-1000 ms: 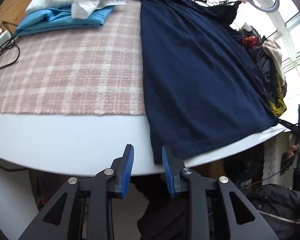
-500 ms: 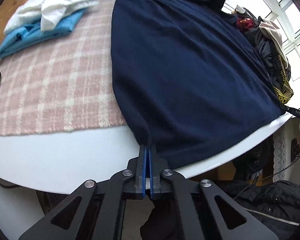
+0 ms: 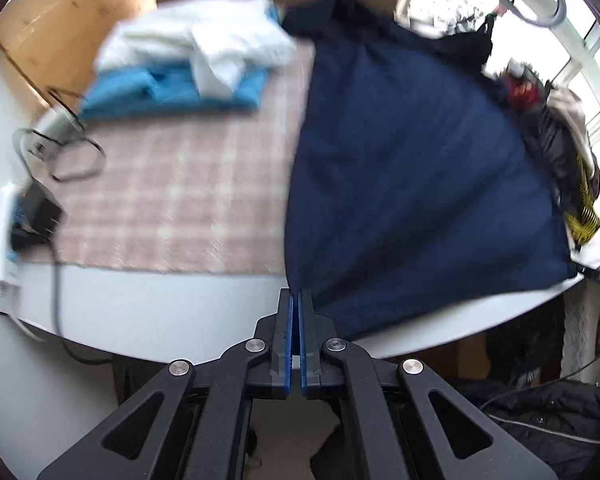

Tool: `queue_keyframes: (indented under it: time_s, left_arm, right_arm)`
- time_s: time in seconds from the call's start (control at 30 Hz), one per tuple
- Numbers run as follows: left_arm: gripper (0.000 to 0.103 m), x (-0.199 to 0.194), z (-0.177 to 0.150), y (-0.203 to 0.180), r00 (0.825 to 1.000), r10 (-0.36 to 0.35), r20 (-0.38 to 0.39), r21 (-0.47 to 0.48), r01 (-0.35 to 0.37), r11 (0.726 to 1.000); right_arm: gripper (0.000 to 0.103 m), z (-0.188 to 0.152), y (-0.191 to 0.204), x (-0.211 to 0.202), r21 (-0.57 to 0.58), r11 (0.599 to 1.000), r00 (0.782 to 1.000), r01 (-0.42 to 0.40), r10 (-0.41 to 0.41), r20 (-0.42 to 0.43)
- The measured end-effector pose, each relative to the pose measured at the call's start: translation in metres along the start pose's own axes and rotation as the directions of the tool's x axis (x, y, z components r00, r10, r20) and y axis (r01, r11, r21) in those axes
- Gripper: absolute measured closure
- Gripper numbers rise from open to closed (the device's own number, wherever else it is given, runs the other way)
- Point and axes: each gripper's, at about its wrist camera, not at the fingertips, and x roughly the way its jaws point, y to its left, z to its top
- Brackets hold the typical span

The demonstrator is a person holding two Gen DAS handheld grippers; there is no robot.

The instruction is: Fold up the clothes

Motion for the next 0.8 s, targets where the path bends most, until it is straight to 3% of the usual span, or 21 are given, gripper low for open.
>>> queue_keyframes:
  time_s: [0.17, 0.27, 0.3, 0.37, 0.43, 0.6, 0.73, 0.8]
  left_arm:
    - [0.101, 0.016, 0.000, -0.015, 0.998, -0.027, -0.062, 0.033, 0.029, 0.999]
    - [0.101, 0.022, 0.003, -0.020, 0.996, -0.021, -0.081, 0.069, 0.027, 0.997]
    - [0.101, 0.024, 0.004, -0.019, 0.996, -0.023, -0.089, 0.069, 0.029, 0.997]
    - [0.101, 0.026, 0.007, -0.018, 0.994, -0.026, -0.105, 0.067, 0.034, 0.997]
    - [0.101, 0.029, 0.009, -0.016, 0.992, -0.021, -0.122, 0.063, 0.028, 0.998]
    - [0.101, 0.034, 0.013, -0.012, 0.987, -0.020, -0.160, 0.057, 0.030, 0.998]
    - [0.101, 0.037, 0.015, -0.005, 0.982, -0.016, -0.188, 0.034, 0.022, 0.999]
    - [0.101, 0.038, 0.016, 0.001, 0.980, -0.017, -0.200, 0.019, 0.021, 1.000]
  right_arm:
    - [0.098, 0.012, -0.019, -0.003, 0.027, 0.994, 0.994, 0.105, -0.104, -0.036]
    - [0.094, 0.038, -0.019, -0.017, 0.009, 0.988, 0.988, 0.153, -0.152, -0.012]
    - [0.091, 0.056, -0.013, -0.024, -0.008, 0.989, 0.989, 0.148, -0.148, 0.024]
    - [0.062, 0.091, -0.001, -0.036, -0.042, 0.989, 0.986, 0.141, -0.136, 0.097]
    - [0.058, 0.129, 0.013, -0.043, -0.079, 0.988, 0.980, 0.132, -0.118, 0.158]
    - [0.058, 0.247, 0.079, 0.009, -0.197, 0.977, 0.981, 0.078, -0.040, 0.188]
    - [0.057, 0.314, 0.116, 0.077, -0.238, 0.961, 0.985, 0.141, -0.110, 0.136]
    - [0.057, 0.336, 0.123, 0.109, -0.238, 0.949, 0.978, 0.205, -0.190, 0.085]
